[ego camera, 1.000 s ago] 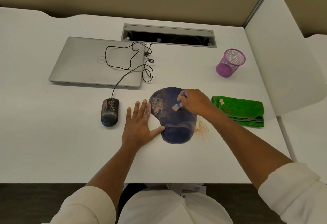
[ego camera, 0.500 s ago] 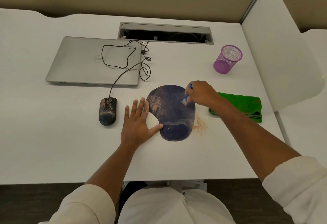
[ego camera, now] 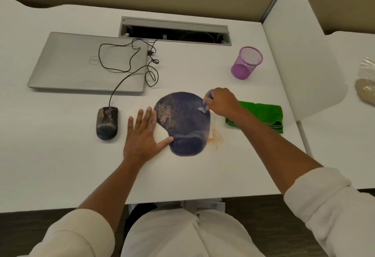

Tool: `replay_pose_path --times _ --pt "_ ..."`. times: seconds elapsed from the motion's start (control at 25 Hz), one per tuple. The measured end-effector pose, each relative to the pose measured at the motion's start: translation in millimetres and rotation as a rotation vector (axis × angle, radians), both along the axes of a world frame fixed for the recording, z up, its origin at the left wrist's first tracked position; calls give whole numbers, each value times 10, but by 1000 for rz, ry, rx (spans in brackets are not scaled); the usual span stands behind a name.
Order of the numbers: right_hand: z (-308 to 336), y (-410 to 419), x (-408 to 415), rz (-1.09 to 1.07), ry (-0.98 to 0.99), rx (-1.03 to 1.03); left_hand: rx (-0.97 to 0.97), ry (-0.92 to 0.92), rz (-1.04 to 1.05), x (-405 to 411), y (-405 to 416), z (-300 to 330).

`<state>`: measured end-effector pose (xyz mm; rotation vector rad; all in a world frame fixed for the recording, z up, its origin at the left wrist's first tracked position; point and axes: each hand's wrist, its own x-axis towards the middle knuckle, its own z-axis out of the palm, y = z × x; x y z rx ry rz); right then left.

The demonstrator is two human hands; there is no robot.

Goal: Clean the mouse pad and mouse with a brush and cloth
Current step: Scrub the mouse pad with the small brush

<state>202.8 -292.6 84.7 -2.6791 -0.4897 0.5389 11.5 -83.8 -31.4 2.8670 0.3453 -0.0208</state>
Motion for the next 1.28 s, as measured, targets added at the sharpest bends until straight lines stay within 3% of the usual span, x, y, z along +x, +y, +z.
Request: replay_pose_path --times 0.12,0.32,0.52,0.64,0.8,0.96,1.16,1.28 --pt "-61 -148 -125 70 134 -112 -6 22 -1 -7 7 2" --pt "-113 -277 -185 -114 -33 133 -2 22 0 -13 5 15" --pt "-167 -447 -527 47 104 61 6 7 1 -2 7 9" --pt "-180 -432 -495 -22 28 152 13 10 0 -9 -3 2" --pt "-187 -477 -549 38 124 50 7 26 5 -5 -4 28" --pt "-119 -407 -526 -9 55 159 7 33 8 -11 -11 33" --pt "-131 -463 -520 7 166 17 -5 15 9 -3 -7 26" --pt "-128 -473 -504 -40 110 137 -12 7 6 -8 -8 18"
